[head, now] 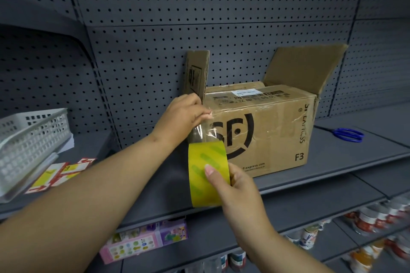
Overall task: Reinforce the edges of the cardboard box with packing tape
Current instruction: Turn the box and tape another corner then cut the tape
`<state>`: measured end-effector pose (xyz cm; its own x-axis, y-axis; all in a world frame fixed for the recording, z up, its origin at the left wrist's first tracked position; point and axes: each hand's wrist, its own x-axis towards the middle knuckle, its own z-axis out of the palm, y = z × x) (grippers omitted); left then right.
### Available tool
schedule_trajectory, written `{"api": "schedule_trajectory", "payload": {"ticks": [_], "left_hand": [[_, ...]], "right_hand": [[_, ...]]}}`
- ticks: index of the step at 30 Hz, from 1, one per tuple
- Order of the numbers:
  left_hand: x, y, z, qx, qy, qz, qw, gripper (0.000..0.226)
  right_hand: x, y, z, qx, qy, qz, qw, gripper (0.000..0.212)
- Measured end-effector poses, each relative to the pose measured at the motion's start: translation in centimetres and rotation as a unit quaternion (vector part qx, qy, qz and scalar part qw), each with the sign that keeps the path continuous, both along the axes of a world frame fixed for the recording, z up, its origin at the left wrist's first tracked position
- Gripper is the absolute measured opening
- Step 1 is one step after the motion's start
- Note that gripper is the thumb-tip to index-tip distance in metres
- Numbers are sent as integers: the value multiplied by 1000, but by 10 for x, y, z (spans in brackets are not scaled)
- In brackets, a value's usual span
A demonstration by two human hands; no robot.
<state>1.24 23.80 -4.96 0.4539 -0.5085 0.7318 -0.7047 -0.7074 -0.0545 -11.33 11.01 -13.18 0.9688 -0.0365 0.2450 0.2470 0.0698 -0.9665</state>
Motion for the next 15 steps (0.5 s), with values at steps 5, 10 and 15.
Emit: {"api": "schedule_trajectory", "payload": {"ticks": [5,10,15], "left_hand": [[0,15,-4,94,-35,54,994,49],[-6,18,0,132,-12,117,984,47],[-12,19,4,178,-66,125,974,41]], "right_hand": [[1,-4,-1,9,2,22,1000,26],[5,-8,1,3,0,61,998,31],[11,-11,7,16,21,96,995,19]]}}
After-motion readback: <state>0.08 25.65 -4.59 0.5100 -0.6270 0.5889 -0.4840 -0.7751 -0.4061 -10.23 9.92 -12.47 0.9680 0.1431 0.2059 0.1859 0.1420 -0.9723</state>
